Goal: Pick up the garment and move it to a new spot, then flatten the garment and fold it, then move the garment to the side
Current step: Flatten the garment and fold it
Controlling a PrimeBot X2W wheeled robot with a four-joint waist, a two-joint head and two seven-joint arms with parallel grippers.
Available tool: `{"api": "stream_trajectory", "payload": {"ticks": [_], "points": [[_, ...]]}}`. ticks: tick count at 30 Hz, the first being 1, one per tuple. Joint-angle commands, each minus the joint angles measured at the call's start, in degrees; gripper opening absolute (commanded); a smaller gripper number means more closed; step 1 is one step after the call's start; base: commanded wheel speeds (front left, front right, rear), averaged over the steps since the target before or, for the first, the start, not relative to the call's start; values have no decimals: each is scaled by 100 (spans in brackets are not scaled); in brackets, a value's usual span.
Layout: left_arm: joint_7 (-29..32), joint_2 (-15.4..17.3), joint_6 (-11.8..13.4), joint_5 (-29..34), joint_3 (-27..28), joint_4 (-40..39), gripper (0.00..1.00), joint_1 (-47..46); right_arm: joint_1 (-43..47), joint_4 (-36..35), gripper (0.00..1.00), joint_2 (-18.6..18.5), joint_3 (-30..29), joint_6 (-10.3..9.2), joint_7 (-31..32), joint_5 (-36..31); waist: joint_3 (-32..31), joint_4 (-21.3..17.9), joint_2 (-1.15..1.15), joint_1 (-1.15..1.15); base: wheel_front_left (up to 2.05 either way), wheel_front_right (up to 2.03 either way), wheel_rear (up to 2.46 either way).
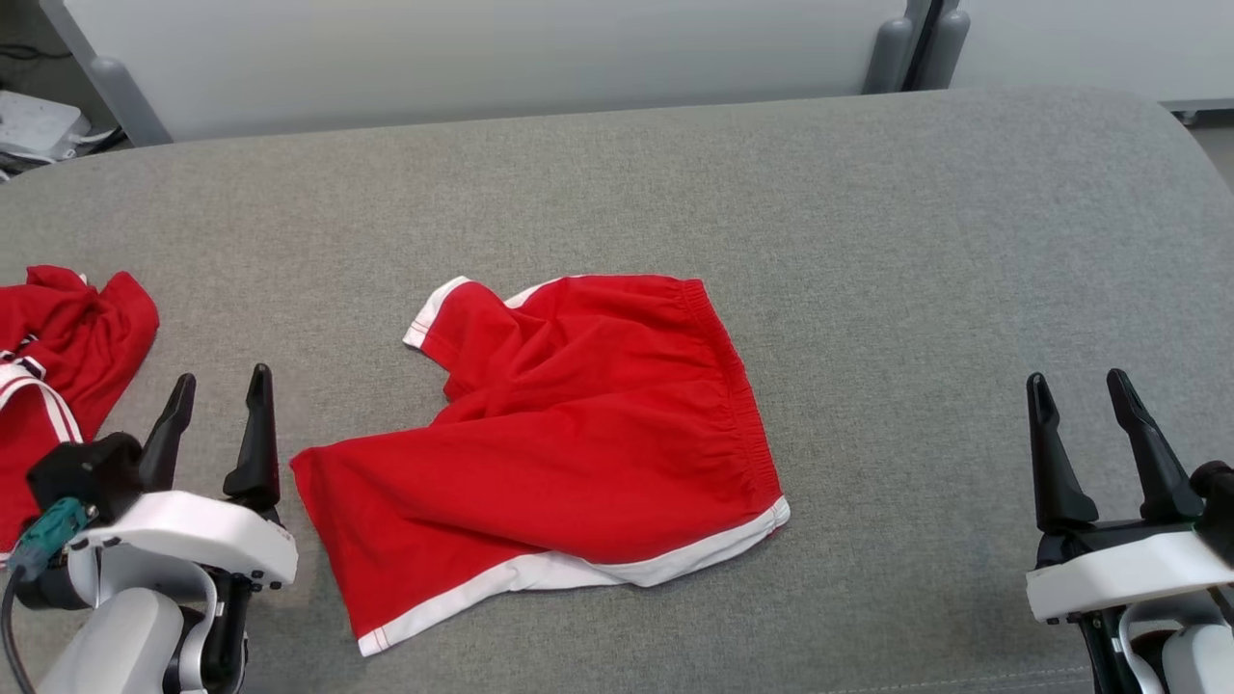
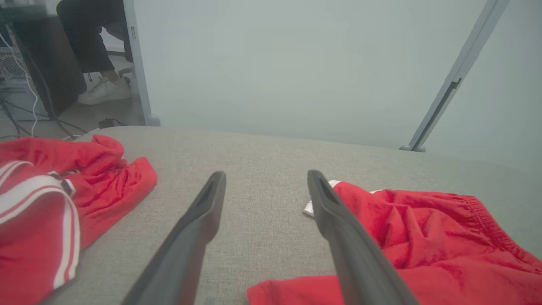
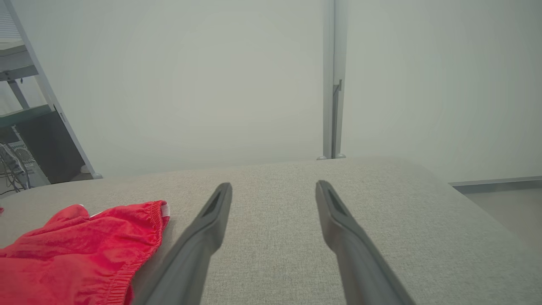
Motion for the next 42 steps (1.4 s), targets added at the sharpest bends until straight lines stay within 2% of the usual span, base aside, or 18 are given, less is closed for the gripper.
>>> {"api": "stream_trajectory", "payload": {"ticks": [1,5,10,20,25,42], "points": [[-69,264,145,119,292,-343,100,19,-2,-108,100,-103,114,41,-48,-68,-80,31,0,0,0,0,0],[-94,433,529,379,470,-1316,100,495,19,-72,100,-167,224,41,-56,-148,-231,85,0,0,0,0,0],[-97,611,870,556,615,-2298,100,1129,101,-53,100,-231,402,41,-9,-279,-471,141,0,0,0,0,0],[-63,691,1237,604,615,-2752,100,2114,485,-121,100,-194,663,41,111,-474,-772,226,0,0,0,0,0],[-69,685,1273,640,589,-2820,100,2243,693,-200,100,-117,636,41,127,-569,-826,269,0,0,0,0,0],[-9,640,1101,636,396,-2668,100,2107,916,-386,100,78,603,41,224,-637,-800,433,0,0,0,0,0]]}}
